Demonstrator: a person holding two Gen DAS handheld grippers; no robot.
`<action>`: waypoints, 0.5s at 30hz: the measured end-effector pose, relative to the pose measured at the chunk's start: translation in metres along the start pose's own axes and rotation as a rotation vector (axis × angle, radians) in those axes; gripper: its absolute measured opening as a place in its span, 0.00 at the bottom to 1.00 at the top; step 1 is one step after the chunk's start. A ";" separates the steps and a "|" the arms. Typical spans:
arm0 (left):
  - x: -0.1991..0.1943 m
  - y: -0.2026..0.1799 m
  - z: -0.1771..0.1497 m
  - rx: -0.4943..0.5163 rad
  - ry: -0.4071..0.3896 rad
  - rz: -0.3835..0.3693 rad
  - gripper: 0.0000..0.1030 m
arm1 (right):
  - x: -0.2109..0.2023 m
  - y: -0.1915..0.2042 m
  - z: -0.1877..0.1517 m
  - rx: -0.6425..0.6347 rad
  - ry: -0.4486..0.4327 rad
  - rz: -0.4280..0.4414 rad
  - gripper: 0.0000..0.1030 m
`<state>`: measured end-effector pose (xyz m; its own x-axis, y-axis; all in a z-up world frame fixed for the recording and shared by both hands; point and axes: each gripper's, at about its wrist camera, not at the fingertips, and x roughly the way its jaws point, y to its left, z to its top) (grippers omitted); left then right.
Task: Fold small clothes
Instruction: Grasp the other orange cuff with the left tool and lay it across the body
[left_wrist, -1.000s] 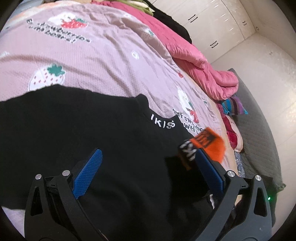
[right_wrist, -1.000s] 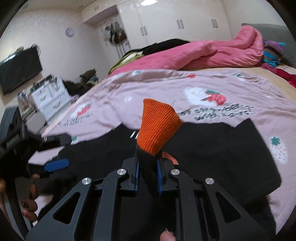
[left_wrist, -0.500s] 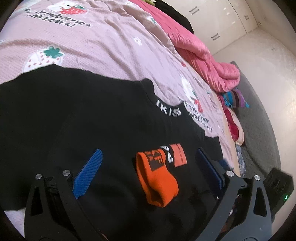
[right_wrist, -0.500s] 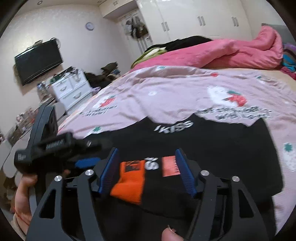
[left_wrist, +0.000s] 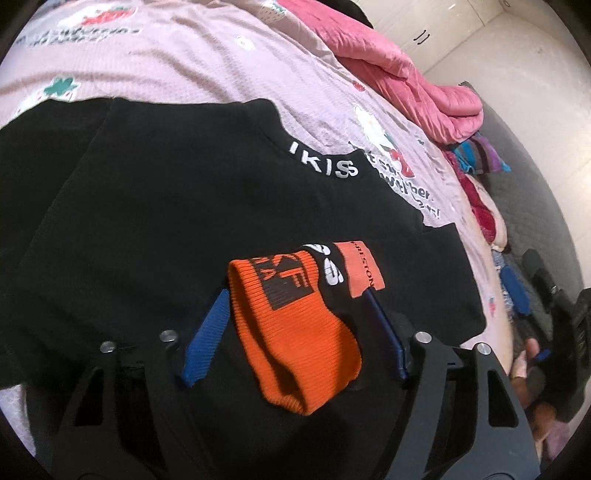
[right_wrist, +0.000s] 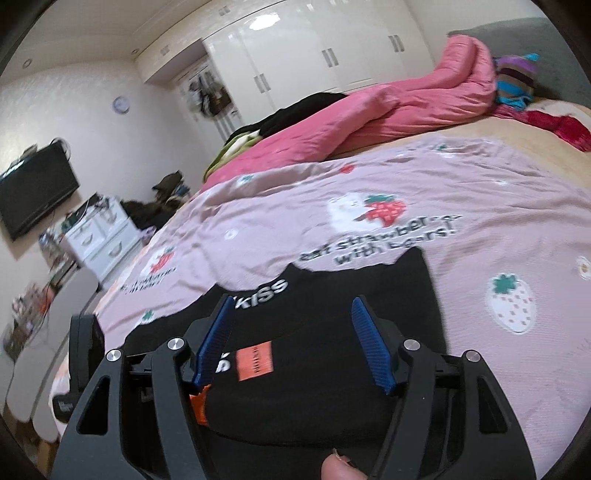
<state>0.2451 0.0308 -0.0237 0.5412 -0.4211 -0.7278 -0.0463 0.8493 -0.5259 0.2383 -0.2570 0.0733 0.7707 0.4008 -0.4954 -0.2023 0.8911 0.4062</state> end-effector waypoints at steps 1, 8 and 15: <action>0.002 0.000 -0.001 -0.005 -0.002 0.002 0.36 | -0.002 -0.006 0.001 0.017 -0.005 -0.009 0.63; -0.006 -0.010 0.000 0.033 -0.041 -0.046 0.08 | -0.024 -0.052 0.004 0.167 -0.058 -0.088 0.63; -0.047 -0.024 0.003 0.095 -0.154 -0.083 0.07 | -0.035 -0.083 0.006 0.260 -0.076 -0.132 0.63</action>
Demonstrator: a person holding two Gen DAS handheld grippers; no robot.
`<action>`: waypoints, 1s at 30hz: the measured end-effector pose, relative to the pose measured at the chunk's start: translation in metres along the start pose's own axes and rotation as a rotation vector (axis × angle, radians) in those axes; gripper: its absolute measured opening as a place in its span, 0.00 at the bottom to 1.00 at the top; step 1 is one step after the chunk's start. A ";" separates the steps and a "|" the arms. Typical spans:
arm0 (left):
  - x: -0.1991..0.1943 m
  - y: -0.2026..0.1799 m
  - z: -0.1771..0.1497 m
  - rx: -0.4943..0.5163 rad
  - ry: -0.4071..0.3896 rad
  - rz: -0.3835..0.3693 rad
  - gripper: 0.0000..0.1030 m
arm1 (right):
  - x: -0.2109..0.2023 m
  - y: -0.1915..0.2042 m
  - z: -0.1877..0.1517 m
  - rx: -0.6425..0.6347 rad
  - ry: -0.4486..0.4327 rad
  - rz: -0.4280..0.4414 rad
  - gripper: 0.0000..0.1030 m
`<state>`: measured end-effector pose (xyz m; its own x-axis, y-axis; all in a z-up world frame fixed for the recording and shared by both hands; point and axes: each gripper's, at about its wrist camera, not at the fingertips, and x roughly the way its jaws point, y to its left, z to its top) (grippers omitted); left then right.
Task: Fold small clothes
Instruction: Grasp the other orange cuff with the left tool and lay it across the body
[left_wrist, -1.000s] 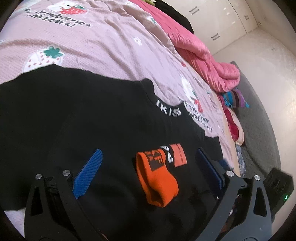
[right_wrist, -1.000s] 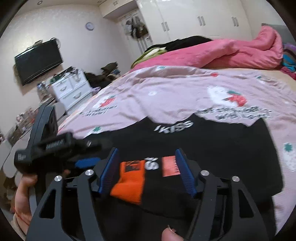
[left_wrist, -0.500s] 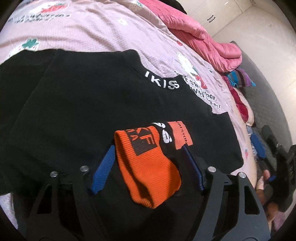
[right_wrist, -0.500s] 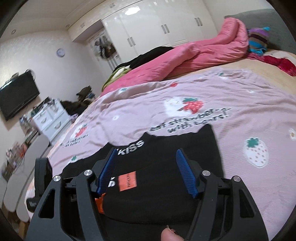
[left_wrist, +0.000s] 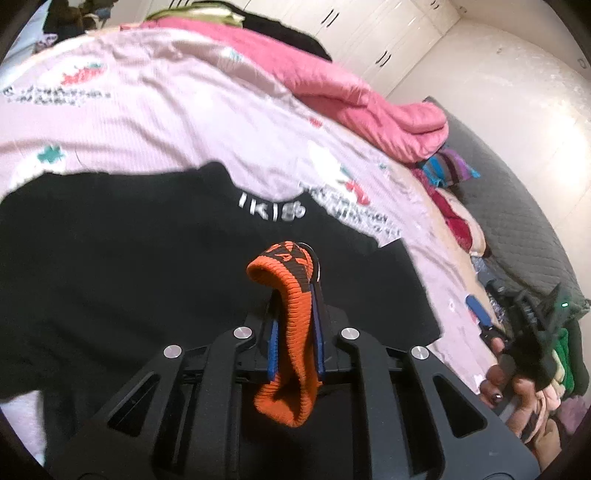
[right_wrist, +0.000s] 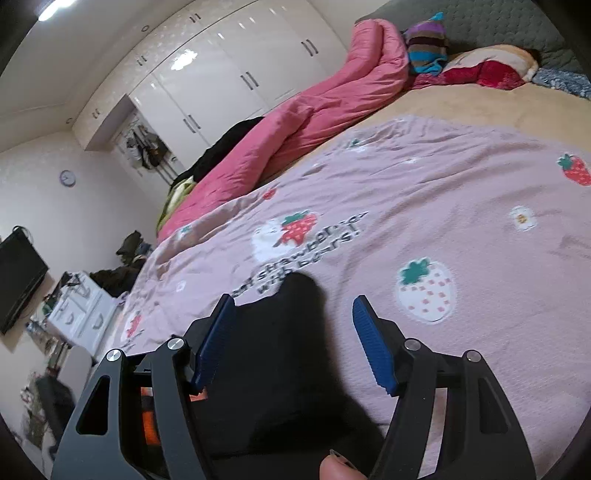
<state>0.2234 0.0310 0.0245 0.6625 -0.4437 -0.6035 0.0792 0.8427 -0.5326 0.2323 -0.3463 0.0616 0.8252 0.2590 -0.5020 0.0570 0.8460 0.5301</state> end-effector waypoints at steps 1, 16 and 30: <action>-0.005 0.000 0.002 -0.002 -0.014 -0.005 0.07 | 0.000 -0.001 0.000 0.002 -0.002 -0.005 0.63; -0.037 0.013 0.013 -0.031 -0.073 -0.003 0.07 | 0.013 0.029 -0.009 -0.154 0.031 -0.058 0.63; -0.045 0.024 0.015 -0.017 -0.096 0.095 0.08 | 0.033 0.073 -0.038 -0.351 0.128 -0.024 0.63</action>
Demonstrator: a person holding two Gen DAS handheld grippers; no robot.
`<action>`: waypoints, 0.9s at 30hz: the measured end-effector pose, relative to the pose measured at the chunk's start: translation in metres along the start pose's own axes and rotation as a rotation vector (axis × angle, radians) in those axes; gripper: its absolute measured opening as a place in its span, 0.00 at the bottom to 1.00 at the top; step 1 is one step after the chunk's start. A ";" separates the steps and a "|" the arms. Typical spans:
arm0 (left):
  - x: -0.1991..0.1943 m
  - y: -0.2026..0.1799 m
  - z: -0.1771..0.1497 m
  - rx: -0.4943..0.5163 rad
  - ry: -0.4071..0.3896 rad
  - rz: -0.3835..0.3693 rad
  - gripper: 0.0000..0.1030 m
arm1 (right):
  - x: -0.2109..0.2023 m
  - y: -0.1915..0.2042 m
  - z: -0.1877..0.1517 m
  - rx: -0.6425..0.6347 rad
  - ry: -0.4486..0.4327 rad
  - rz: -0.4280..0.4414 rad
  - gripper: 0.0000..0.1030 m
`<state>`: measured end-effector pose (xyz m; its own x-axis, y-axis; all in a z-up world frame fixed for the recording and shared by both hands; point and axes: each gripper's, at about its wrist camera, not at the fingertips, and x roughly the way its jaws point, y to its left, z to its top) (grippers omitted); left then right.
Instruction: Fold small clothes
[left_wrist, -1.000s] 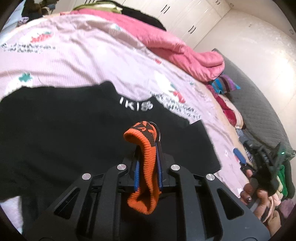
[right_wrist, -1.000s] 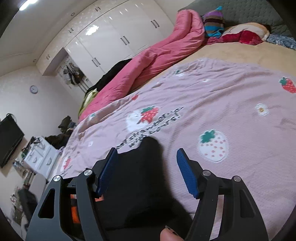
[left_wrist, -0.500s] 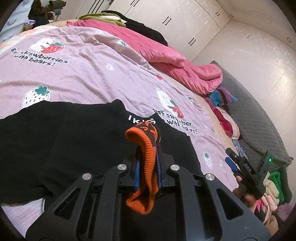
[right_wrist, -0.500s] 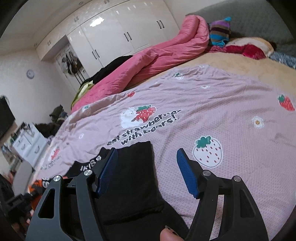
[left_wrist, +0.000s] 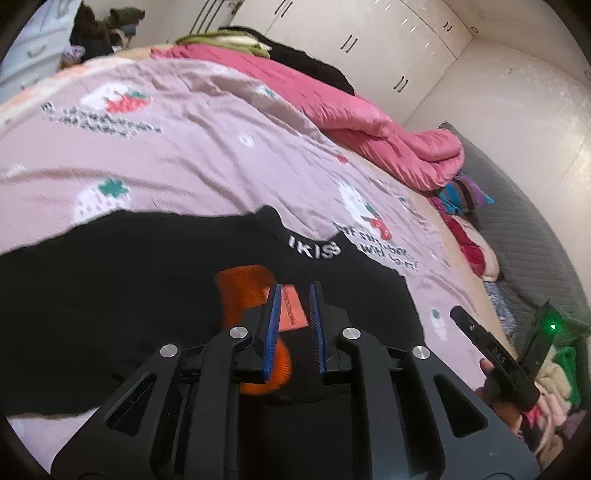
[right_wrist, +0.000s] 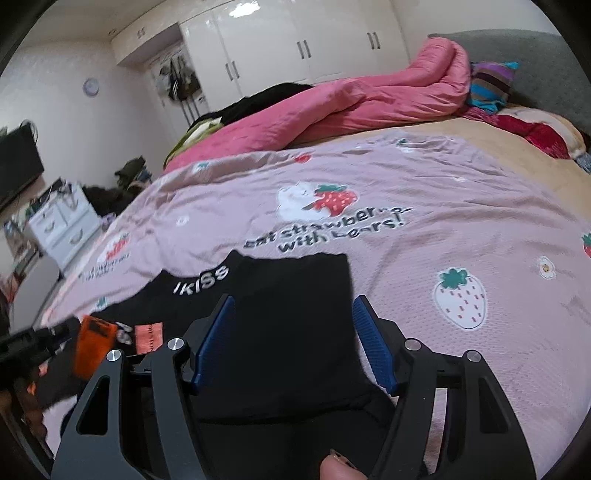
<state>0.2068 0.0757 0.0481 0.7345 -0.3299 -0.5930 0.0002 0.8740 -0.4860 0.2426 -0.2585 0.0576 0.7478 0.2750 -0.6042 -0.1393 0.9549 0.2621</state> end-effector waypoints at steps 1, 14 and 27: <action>-0.002 -0.001 0.000 0.005 -0.006 0.004 0.08 | 0.002 0.004 -0.002 -0.012 0.011 0.005 0.63; 0.048 -0.014 -0.027 0.085 0.178 0.045 0.31 | 0.032 0.033 -0.024 -0.114 0.167 0.027 0.63; 0.071 -0.019 -0.044 0.137 0.238 0.111 0.48 | 0.057 0.032 -0.051 -0.178 0.298 -0.052 0.73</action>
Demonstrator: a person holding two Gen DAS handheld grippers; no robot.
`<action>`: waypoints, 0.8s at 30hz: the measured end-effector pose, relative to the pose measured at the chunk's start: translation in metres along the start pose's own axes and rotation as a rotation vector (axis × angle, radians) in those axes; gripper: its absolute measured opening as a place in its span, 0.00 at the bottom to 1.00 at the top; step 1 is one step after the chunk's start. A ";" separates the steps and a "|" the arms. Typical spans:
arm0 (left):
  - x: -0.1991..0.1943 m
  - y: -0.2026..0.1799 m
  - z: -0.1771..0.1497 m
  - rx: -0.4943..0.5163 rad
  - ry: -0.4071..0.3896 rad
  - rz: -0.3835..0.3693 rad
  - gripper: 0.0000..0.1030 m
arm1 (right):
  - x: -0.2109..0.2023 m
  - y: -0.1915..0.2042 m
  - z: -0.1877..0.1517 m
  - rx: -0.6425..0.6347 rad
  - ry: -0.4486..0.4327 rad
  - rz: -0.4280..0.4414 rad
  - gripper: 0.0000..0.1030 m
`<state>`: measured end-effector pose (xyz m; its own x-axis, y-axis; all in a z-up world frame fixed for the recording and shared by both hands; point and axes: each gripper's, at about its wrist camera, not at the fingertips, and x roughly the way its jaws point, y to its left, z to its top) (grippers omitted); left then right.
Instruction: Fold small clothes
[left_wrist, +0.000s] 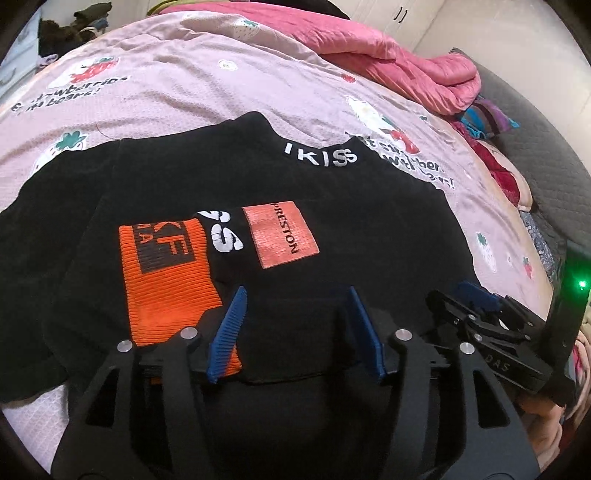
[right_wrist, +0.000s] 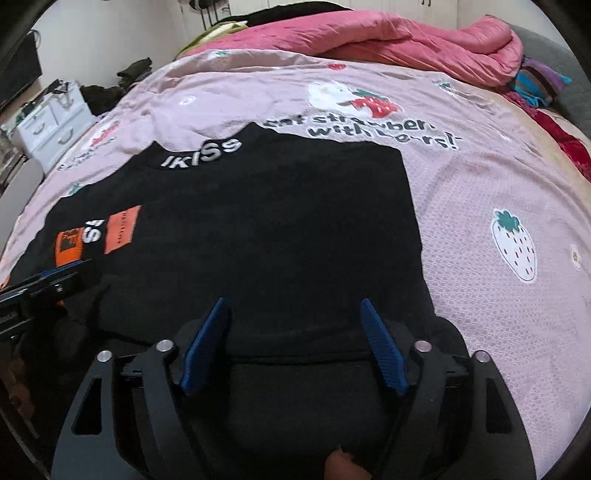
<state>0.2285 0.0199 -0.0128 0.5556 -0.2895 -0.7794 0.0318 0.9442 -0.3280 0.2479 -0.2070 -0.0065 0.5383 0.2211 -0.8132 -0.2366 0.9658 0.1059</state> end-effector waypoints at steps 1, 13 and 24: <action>0.000 0.000 0.000 0.001 -0.002 0.001 0.49 | -0.002 -0.001 0.000 0.001 -0.008 0.006 0.73; -0.028 -0.004 -0.007 0.014 -0.042 0.022 0.63 | -0.031 -0.002 0.006 0.037 -0.097 0.074 0.84; -0.062 0.035 -0.021 -0.019 -0.095 0.158 0.83 | -0.044 0.023 0.009 0.035 -0.144 0.117 0.93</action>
<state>0.1780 0.0677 0.0130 0.6284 -0.1209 -0.7684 -0.0775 0.9732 -0.2165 0.2259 -0.1931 0.0366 0.6194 0.3469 -0.7043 -0.2777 0.9359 0.2168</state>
